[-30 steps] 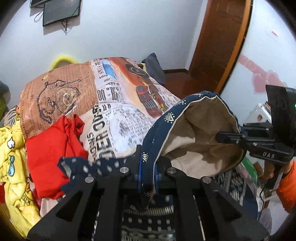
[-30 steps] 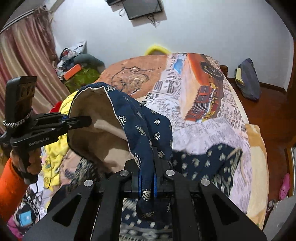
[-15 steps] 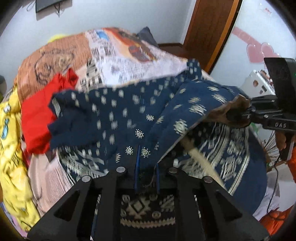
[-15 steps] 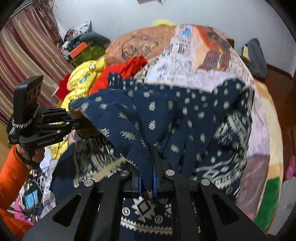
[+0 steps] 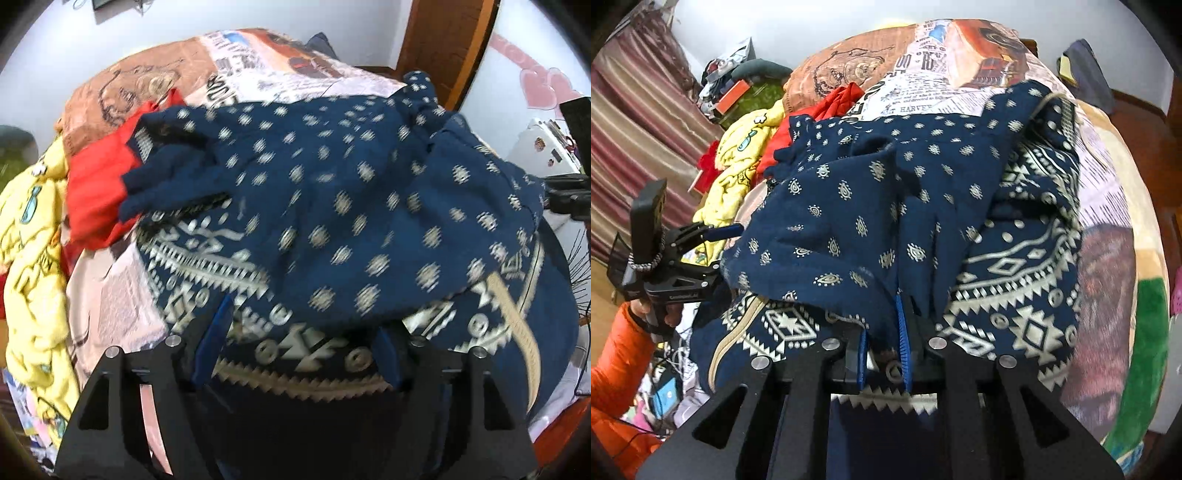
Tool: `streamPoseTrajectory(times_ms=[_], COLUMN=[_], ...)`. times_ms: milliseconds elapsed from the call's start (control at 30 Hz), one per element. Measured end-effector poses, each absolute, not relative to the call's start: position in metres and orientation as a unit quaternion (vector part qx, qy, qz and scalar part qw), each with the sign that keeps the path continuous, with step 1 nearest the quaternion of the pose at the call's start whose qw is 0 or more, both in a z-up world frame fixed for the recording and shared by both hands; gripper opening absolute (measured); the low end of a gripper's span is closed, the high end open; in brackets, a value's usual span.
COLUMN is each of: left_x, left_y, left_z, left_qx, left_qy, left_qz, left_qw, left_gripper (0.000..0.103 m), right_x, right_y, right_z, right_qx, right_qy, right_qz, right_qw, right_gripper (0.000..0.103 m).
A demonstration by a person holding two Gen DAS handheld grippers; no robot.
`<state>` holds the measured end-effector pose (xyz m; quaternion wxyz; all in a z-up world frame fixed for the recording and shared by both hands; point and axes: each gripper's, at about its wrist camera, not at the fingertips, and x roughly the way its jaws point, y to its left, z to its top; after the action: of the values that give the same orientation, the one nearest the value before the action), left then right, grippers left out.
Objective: Fold large clothes
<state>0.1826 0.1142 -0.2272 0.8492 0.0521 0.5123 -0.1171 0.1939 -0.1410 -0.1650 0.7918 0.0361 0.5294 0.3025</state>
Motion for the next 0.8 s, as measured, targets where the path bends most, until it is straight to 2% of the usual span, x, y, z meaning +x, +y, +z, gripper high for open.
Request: streamPoseTrajectory(times_ms=[67,133,400,633,800], left_x=[0.178,0.176,0.173,0.214,0.248], left_y=[0.129,0.139,0.185,0.229,0.250], left_z=[-0.228,-0.227,-0.210,-0.200,-0.212], left_qx=[0.034,0.024,0.016,-0.063,-0.120], left_qy=[0.517,0.519,0.504,0.490,0.494], left_qz=[-0.106,-0.098,-0.036,-0.002,-0.001], left_qw=[0.849,0.849,0.863,0.869,0.861], left_gripper=[0.070,0.070,0.070,0.072,0.073], right_x=[0.192,0.191,0.193,0.203,0.200], right_y=[-0.148,-0.156,-0.184,-0.185,-0.194], right_z=[-0.164,-0.163,-0.156,-0.137,-0.116], right_qx=[0.041,0.041,0.057,0.037,0.015], right_qy=[0.530,0.531,0.526,0.518,0.493], right_qz=[0.296,0.279,0.242,0.241,0.226], right_qw=[0.793,0.799,0.814,0.820,0.840], right_gripper=[0.024,0.043,0.044,0.044,0.045])
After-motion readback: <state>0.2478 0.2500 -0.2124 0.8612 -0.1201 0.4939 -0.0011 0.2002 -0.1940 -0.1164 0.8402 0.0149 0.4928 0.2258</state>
